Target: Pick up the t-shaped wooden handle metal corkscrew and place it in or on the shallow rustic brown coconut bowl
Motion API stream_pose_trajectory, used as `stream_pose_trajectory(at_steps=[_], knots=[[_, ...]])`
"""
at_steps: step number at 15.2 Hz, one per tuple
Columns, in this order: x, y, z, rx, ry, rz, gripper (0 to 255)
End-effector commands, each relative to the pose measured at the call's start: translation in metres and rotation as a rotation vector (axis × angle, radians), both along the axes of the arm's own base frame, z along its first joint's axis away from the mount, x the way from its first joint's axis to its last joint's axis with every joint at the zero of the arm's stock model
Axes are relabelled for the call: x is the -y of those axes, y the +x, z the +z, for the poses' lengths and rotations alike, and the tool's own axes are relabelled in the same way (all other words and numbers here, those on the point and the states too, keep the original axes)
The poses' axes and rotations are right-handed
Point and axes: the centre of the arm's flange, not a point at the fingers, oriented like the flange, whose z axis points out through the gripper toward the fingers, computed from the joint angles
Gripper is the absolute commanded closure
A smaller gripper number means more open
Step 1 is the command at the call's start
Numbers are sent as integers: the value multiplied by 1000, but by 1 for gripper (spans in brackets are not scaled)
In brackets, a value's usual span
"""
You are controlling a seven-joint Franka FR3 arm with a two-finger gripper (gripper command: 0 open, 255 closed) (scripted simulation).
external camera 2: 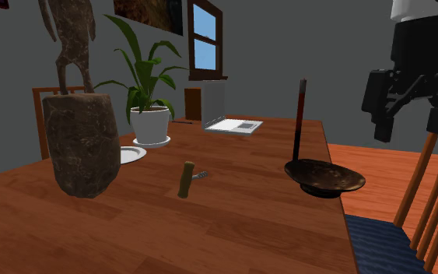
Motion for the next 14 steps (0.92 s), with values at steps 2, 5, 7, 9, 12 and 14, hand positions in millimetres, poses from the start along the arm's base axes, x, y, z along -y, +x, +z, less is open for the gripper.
stream_pose_trajectory(at_steps=[2,5,7,9,12,14], knots=[[-9,9,-4,-5,5,-2,0],[-36,35,-17,-21,19,-8,0],[-54,52,-25,-31,28,-12,0],[-72,70,-34,-41,38,-15,0],[-99,96,-46,-57,52,-21,0],[-117,113,-55,-67,61,-25,0]])
